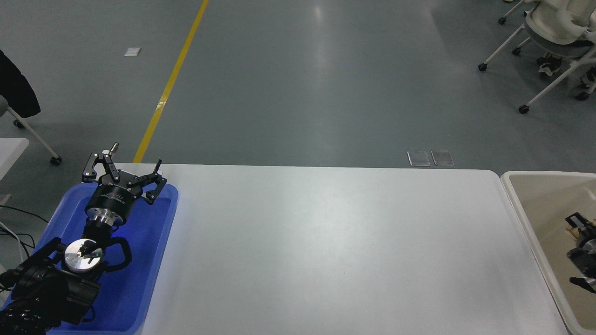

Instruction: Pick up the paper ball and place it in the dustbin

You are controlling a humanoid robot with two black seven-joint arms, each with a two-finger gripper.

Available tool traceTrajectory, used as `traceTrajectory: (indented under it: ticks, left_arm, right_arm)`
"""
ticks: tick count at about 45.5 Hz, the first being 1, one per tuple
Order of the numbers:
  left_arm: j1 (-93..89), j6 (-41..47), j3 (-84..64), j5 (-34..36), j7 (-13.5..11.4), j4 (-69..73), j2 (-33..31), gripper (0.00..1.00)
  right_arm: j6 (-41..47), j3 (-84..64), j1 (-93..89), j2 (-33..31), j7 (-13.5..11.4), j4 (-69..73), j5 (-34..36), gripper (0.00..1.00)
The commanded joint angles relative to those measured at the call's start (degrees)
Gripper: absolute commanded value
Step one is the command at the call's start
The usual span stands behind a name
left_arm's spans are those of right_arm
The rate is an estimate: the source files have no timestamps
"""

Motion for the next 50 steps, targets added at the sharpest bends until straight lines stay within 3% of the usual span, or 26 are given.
traceTrajectory:
  ticks: [1,4,5,6,7,9,10,35,50]
  left_arm:
    - [-0.1,0.0,0.0,0.0,0.0,0.0,-0.1,1.00]
    - [0.0,0.0,0.0,0.0,0.0,0.0,0.0,1.00]
    - [0.0,0.0,0.0,0.0,0.0,0.0,0.0,1.00]
    - [0.0,0.0,0.0,0.0,0.0,0.0,-0.1,1.00]
    - [0.0,0.1,0.0,0.0,0.1,0.0,0.0,1.00]
    - [0.0,0.0,0.0,0.0,0.0,0.0,-0.1,1.00]
    - [0.0,0.0,0.0,0.0,0.1,-0.1,0.0,1.00]
    - [0.0,0.0,0.0,0.0,0.1,0.0,-0.1,1.00]
    - [0.0,0.1,0.0,0.0,0.0,-0.1,0.0,1.00]
  right_arm:
    - [-0.1,0.0,-1.2,0.0,0.0,0.0,0.0,0.00]
    - [-0.1,-0.1,-1.2,-0.1,0.0,0.0,-0.1,0.00]
    - [-0.1,-0.2,-1.2,-0.3,0.0,0.0,-0.1,0.06]
    - [-0.1,-0.3,-1.1,-0.4,0.0,0.0,-0.3,0.20]
    - [-0.1,-0.5,-1.0,-0.6,0.0,0.0,-0.3,0.46]
    - [-0.1,-0.6,-0.7,-1.0,0.1,0.0,-0.3,0.86]
    - [-0.1,-0.6,-0.6,-1.2,0.1,0.0,-0.3,1.00]
    - [0.6,0.0,0.4,-0.9,0.0,0.9,-0.1,1.00]
    - [1.0,1.7,19.0,1.1,0.1,1.7,0.0,1.00]
